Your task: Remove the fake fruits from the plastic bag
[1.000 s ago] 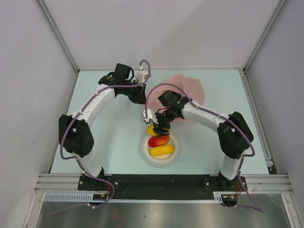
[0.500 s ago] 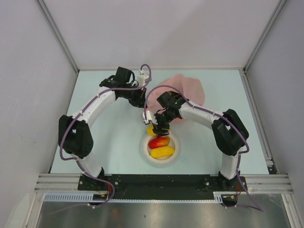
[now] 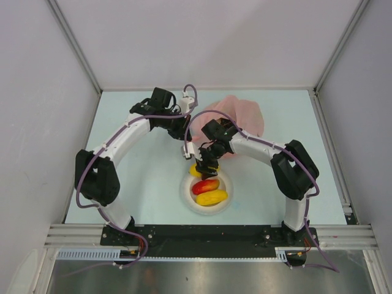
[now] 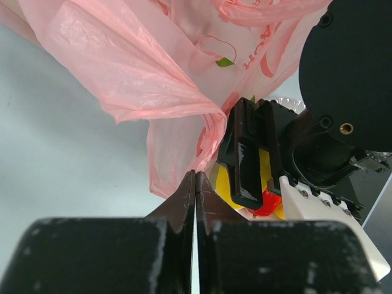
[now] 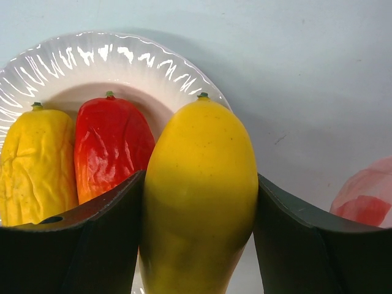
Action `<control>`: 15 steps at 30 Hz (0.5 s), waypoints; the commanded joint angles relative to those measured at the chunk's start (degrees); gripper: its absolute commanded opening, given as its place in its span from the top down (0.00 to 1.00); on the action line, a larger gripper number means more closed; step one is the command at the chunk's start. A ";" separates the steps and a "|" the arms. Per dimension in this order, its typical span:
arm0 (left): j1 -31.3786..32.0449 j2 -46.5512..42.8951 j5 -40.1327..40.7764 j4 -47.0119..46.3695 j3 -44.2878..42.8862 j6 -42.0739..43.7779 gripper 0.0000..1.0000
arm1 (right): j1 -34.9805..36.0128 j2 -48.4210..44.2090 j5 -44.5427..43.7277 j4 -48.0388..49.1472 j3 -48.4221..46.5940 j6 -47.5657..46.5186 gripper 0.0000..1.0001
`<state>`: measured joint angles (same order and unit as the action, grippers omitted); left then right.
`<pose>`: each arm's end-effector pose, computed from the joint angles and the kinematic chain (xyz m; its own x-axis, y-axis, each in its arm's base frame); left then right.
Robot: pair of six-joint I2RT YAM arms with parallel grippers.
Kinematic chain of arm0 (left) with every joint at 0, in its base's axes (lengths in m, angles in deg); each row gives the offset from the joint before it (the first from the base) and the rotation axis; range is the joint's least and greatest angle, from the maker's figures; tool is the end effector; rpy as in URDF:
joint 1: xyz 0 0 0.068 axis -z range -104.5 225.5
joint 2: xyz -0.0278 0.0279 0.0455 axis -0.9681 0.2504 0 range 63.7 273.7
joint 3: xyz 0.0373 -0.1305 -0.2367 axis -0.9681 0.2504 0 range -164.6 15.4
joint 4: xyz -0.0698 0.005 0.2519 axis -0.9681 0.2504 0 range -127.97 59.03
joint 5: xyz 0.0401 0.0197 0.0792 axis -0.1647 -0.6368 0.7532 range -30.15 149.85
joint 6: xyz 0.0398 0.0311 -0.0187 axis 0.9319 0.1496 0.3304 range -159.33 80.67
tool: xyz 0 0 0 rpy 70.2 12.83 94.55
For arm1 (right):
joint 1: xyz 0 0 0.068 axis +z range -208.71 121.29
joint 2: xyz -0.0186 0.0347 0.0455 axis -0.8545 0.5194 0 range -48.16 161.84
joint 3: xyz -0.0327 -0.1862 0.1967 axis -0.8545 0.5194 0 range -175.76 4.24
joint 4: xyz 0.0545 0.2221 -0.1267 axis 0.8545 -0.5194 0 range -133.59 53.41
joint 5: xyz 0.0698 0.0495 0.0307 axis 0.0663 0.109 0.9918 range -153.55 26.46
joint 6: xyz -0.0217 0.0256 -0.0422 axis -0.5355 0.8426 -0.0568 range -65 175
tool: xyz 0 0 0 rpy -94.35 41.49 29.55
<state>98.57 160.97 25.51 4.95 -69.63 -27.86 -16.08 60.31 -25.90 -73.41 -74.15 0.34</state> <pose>0.3277 -0.1613 0.2973 -0.6167 0.4411 -0.6520 0.7579 0.5566 -0.3402 0.2692 0.2772 0.1990 0.1897 -0.7032 -0.6852 -0.9643 -0.2649 0.0049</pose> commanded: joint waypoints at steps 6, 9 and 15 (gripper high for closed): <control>1.36 -2.97 0.51 -1.26 0.75 0.14 1.00 | -0.18 -0.80 3.83 -1.94 -0.89 3.84 0.58; 1.36 -2.97 0.69 -1.26 0.84 0.23 1.00 | -0.88 -0.54 5.50 -2.82 -1.59 4.82 0.51; 1.45 -2.97 0.95 -1.26 0.84 0.40 1.00 | -1.41 0.52 5.77 -4.93 -3.43 5.08 0.40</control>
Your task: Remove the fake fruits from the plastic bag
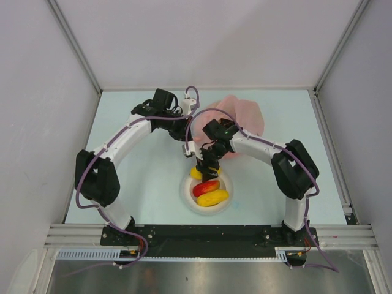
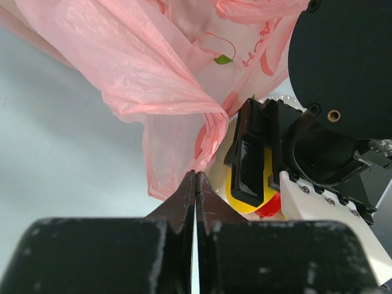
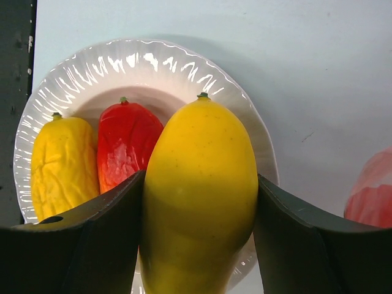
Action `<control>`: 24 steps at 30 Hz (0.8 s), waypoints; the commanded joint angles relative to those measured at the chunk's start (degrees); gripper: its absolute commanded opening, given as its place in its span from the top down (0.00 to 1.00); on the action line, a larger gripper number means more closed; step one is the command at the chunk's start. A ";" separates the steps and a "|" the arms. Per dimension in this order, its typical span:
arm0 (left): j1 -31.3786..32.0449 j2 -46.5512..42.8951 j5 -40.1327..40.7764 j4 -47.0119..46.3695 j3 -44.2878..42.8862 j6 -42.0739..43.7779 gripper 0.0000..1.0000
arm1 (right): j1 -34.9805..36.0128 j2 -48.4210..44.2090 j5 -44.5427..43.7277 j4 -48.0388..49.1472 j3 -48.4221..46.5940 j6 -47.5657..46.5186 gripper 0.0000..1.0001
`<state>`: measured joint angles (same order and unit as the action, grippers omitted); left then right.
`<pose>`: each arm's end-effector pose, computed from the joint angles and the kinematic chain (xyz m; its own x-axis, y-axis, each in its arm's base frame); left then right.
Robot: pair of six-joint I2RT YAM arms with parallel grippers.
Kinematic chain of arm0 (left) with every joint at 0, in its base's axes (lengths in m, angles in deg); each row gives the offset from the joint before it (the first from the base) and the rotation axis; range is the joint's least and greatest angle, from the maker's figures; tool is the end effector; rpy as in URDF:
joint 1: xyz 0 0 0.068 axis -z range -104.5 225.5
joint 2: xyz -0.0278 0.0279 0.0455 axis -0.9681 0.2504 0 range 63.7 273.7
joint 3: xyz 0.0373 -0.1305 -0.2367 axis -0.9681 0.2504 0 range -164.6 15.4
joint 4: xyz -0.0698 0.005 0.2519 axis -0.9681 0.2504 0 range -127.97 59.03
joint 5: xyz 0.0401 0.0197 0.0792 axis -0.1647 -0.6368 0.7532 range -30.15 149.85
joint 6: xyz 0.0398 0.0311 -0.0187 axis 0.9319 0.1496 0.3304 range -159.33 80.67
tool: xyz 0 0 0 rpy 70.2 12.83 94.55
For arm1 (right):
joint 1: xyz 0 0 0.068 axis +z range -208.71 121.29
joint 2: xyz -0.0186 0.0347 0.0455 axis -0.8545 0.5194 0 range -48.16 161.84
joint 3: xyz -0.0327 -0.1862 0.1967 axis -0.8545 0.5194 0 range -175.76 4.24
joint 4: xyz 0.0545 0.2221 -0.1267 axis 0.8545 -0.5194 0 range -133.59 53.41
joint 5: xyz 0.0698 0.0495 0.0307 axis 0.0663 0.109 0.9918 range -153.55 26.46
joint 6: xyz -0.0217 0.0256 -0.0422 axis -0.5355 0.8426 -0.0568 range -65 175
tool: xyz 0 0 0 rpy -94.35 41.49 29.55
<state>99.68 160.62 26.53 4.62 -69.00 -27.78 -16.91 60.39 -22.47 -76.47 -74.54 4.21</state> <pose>0.3236 -0.1666 0.2961 -0.6071 0.4560 -0.6507 0.7661 0.5533 -0.3270 0.2688 0.2717 0.1997 0.0794 -0.7125 -0.6971 -0.9669 -0.2251 0.1200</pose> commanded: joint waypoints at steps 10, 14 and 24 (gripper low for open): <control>0.34 -1.92 -0.34 -1.02 -0.06 0.23 1.00 | -2.25 2.89 5.85 -6.35 -7.78 1.65 0.01; 0.34 -1.74 -0.52 -1.10 -0.06 0.14 1.00 | -1.99 3.77 5.33 -6.79 -7.97 1.13 0.00; 0.34 -1.91 -0.17 -1.28 0.38 0.23 1.00 | -2.87 2.98 6.90 -9.51 -10.69 0.77 0.00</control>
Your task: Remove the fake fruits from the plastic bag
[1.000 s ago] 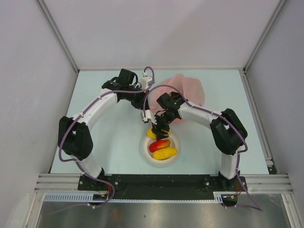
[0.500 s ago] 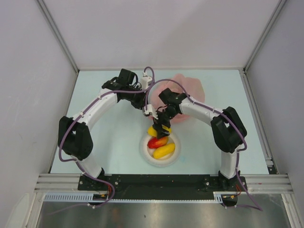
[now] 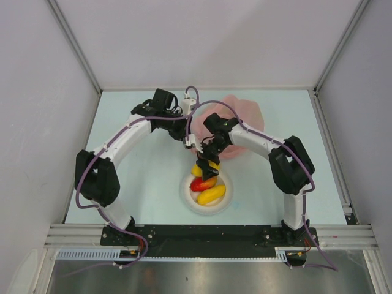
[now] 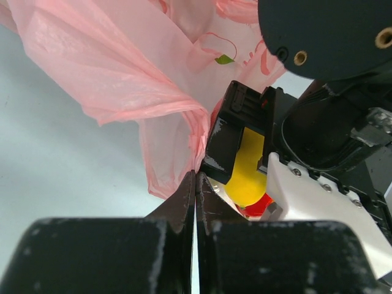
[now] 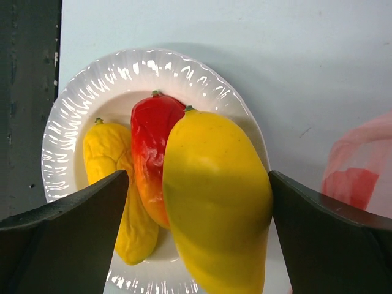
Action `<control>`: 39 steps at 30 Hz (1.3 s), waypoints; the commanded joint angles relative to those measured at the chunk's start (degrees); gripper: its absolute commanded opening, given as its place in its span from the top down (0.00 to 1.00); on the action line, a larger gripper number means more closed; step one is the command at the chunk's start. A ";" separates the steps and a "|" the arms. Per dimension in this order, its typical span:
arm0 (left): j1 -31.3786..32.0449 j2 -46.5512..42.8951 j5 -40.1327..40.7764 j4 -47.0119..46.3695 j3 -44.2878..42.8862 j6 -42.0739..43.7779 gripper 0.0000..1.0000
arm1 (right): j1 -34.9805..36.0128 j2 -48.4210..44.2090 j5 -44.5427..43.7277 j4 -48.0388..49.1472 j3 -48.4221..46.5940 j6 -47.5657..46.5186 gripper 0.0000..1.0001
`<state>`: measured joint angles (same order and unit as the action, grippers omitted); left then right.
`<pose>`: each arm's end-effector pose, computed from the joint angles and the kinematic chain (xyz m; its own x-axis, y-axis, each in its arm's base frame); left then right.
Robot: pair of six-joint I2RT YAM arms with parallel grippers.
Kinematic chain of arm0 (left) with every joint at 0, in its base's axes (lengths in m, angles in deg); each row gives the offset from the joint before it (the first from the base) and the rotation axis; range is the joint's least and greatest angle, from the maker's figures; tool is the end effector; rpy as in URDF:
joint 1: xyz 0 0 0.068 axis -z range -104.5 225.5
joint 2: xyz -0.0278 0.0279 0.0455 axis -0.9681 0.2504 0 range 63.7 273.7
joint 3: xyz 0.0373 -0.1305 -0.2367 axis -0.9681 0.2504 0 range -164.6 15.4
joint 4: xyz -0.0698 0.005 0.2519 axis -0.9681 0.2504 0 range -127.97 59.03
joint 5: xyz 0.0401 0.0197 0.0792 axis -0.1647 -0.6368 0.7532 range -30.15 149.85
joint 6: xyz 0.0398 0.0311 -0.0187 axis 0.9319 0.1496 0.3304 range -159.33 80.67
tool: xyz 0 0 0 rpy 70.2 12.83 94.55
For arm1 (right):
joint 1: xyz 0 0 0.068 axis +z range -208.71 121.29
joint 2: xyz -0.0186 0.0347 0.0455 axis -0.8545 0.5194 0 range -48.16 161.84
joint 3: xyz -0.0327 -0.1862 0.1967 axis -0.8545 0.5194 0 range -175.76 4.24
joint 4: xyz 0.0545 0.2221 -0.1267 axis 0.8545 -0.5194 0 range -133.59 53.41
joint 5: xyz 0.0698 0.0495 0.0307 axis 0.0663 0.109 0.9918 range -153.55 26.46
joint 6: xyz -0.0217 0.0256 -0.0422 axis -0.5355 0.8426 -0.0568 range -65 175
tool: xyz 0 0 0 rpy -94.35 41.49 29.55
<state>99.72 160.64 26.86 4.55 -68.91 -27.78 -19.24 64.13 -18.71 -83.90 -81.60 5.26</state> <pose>0.3236 -0.1667 0.2954 -0.6075 0.4574 -0.6494 0.7651 0.5568 -0.3235 0.2882 0.2698 0.2071 -0.0189 -0.7166 -0.6973 -0.9553 -0.1928 0.2241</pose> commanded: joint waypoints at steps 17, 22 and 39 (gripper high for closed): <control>0.29 -0.80 -0.93 -1.48 -0.41 0.05 1.00 | 1.49 2.67 -0.45 8.54 -2.83 12.46 0.00; 0.29 -1.06 -0.76 -1.48 -0.15 0.31 1.00 | 2.90 4.60 -2.39 10.13 -4.77 14.49 0.00; -0.58 -0.71 0.04 -0.07 -6.22 -1.09 1.00 | 1.25 -3.55 -3.69 12.68 -16.72 33.27 0.00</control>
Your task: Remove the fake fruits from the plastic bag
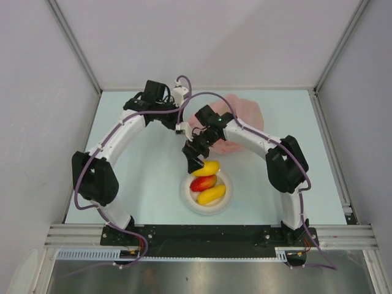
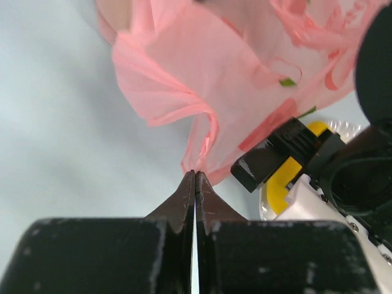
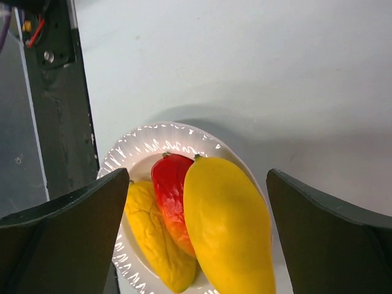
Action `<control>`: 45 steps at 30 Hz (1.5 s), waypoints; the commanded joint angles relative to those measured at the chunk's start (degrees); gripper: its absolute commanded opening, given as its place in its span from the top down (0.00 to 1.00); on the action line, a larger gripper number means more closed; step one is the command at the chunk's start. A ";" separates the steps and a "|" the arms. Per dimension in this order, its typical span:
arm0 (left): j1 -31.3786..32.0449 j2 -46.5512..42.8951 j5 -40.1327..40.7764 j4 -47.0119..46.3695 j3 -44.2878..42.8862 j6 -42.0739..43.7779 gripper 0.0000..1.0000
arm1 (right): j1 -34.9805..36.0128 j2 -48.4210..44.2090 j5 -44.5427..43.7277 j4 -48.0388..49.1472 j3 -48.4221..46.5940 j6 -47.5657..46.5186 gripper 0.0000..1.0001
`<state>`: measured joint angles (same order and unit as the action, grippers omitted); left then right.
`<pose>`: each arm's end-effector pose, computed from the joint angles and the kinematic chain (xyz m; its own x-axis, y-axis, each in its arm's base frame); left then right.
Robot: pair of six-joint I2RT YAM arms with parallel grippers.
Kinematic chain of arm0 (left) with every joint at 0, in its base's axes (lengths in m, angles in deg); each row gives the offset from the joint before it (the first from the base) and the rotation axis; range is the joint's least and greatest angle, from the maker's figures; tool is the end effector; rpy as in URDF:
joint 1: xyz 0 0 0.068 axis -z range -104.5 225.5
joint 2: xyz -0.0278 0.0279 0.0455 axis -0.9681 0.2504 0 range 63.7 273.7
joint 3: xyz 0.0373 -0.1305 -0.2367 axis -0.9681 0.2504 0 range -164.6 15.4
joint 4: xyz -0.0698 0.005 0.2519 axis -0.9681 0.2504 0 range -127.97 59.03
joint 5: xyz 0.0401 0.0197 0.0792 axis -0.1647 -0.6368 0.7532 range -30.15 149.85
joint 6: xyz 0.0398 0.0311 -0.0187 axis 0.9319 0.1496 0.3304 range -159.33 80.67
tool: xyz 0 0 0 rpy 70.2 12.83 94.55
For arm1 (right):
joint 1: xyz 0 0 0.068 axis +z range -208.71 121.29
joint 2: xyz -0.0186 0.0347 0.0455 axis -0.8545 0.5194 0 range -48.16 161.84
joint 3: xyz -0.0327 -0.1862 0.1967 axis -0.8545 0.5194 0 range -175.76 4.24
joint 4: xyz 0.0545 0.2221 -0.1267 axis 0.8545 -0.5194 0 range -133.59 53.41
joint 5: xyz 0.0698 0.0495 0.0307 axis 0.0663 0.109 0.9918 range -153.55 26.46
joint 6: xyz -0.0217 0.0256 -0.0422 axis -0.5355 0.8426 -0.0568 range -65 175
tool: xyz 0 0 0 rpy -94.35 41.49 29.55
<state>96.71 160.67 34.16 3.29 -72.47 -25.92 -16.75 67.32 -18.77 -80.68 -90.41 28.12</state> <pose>0.3405 -0.1486 0.3145 -0.5628 0.4426 -0.6981 0.7345 0.6551 -0.1769 0.3000 0.3034 0.2309 -0.2859 -0.6886 -0.6665 -0.9259 0.0191 0.3774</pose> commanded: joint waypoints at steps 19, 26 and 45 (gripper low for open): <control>1.11 -4.94 -13.24 -0.47 -1.42 -6.02 1.00 | -15.41 -7.20 -19.28 12.47 -3.88 11.78 0.53; 0.32 -5.21 -14.57 -3.46 -1.51 -12.52 1.00 | -15.85 -7.99 -27.89 8.86 2.44 6.75 0.82; 2.51 -6.09 -14.92 -4.80 -1.68 -0.43 1.00 | -32.72 -8.08 -63.23 22.65 11.42 6.57 0.97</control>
<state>97.36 155.53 18.75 -2.72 -73.52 -34.49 -45.30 62.56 -75.58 -60.88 -79.00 36.10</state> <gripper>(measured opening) 0.003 0.047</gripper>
